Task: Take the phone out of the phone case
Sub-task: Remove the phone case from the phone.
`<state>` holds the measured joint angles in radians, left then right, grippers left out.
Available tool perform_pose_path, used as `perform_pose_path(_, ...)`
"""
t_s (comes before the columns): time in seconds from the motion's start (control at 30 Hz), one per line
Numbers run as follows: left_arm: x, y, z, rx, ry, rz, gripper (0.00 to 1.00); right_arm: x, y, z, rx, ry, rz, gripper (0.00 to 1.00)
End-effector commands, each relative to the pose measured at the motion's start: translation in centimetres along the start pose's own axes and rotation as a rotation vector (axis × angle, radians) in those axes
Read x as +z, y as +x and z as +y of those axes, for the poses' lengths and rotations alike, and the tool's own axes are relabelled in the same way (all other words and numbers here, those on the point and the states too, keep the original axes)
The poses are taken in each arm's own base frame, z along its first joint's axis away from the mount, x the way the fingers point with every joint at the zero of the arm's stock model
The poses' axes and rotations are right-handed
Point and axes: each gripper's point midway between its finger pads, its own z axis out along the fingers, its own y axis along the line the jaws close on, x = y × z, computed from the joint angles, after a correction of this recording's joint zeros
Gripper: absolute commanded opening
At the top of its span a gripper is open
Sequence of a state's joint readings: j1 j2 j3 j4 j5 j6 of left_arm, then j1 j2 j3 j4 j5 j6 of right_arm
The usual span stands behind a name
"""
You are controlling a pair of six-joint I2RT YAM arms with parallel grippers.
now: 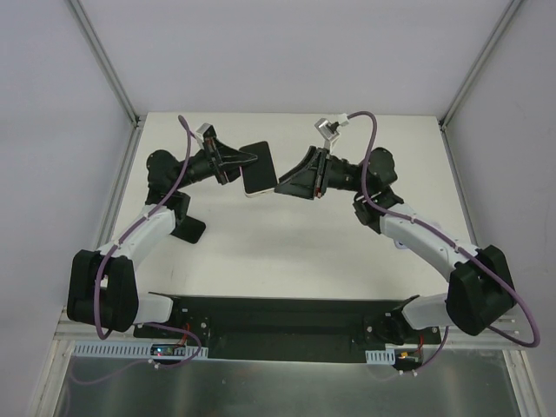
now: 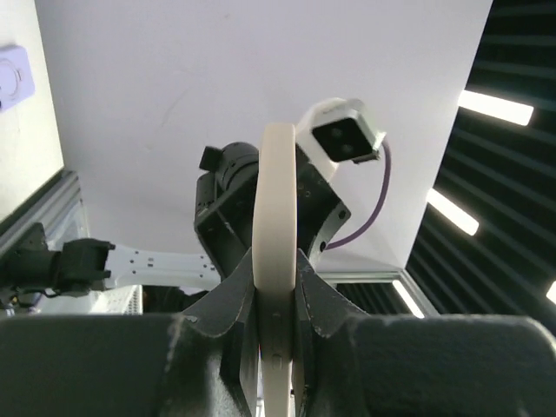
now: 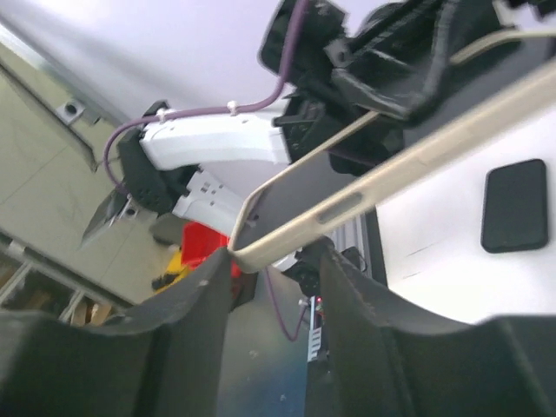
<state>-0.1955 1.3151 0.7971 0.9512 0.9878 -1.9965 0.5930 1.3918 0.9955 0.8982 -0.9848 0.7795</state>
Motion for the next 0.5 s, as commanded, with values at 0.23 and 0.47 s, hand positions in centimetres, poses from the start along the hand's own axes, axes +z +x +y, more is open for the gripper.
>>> perform_pose_path(0.23, 0.1, 1.7, -3.3, 0.293, 0.072, 0.070, 0.00, -3.8, -2.0, -3.1, 0.178, 0.401, -0.316, 0.60)
perform_pose_path(0.47, 0.1, 1.4, -2.8, 0.301, 0.064, 0.062, 0.00, -2.5, -2.0, -2.7, 0.232, 0.384, -0.283, 0.60)
